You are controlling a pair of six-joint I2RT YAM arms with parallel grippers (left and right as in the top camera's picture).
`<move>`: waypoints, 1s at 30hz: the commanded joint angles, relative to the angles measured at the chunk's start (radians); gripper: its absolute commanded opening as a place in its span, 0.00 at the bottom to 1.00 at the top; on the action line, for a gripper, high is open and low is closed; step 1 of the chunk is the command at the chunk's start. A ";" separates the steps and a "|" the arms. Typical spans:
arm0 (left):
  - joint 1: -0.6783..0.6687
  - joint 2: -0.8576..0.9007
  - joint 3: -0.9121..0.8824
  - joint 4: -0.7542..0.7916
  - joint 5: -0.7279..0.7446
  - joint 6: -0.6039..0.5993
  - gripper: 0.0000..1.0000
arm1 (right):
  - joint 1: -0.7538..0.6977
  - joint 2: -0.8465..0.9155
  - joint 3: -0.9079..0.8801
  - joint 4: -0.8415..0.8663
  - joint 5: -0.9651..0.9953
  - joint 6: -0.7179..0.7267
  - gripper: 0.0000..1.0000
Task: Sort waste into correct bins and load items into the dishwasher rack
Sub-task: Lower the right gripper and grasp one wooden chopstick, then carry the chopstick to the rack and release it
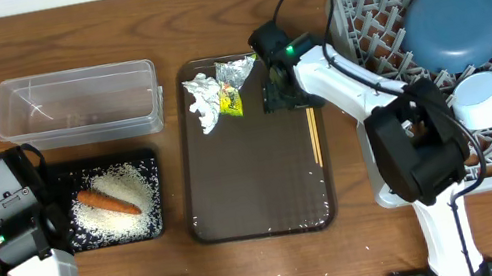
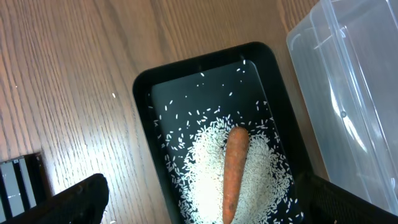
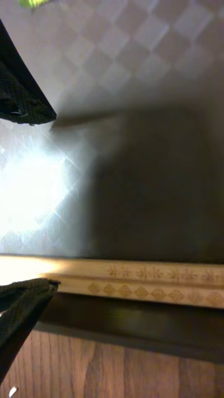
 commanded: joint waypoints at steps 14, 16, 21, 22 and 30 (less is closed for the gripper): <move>0.005 -0.006 0.012 -0.005 -0.009 -0.013 0.98 | 0.007 0.069 -0.006 -0.002 -0.013 0.006 0.40; 0.005 -0.006 0.012 -0.005 -0.009 -0.013 0.98 | 0.008 0.069 -0.006 -0.002 -0.017 0.006 0.18; 0.005 -0.006 0.012 -0.005 -0.009 -0.013 0.98 | 0.002 0.055 0.003 -0.019 -0.080 0.005 0.01; 0.005 -0.006 0.012 -0.005 -0.009 -0.013 0.98 | -0.005 0.046 0.011 -0.031 -0.099 0.005 0.01; 0.005 -0.006 0.012 -0.005 -0.008 -0.013 0.98 | -0.093 -0.155 0.122 -0.117 -0.122 -0.124 0.01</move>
